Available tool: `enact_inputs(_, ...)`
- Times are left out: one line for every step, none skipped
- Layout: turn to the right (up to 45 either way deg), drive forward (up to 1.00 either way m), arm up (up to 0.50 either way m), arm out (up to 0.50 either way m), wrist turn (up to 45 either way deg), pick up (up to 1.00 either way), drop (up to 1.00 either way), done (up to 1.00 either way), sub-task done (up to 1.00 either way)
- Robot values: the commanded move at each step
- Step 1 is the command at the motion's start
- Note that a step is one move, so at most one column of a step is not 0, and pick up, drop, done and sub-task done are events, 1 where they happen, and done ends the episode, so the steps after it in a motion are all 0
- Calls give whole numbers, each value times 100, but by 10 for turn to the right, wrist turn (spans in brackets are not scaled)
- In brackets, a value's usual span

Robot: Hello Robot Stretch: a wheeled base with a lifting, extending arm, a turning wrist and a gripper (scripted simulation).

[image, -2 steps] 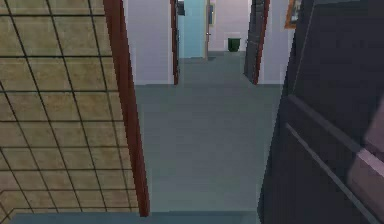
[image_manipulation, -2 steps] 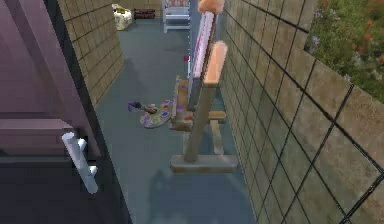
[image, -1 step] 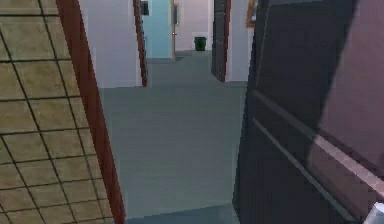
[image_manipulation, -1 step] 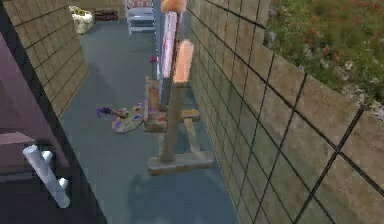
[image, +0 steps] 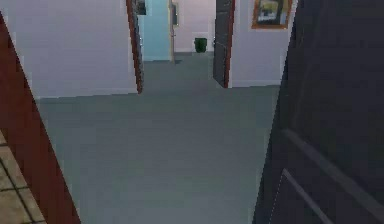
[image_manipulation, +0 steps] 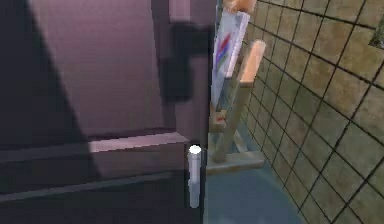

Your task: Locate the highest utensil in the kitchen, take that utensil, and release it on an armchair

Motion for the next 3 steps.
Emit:
enact_inputs(0,85,0,0,0,0,0,0,0)
enact_inputs(0,100,0,0,0,0,0,0,0)
enact_inputs(0,100,0,0,0,0,0,0,0)
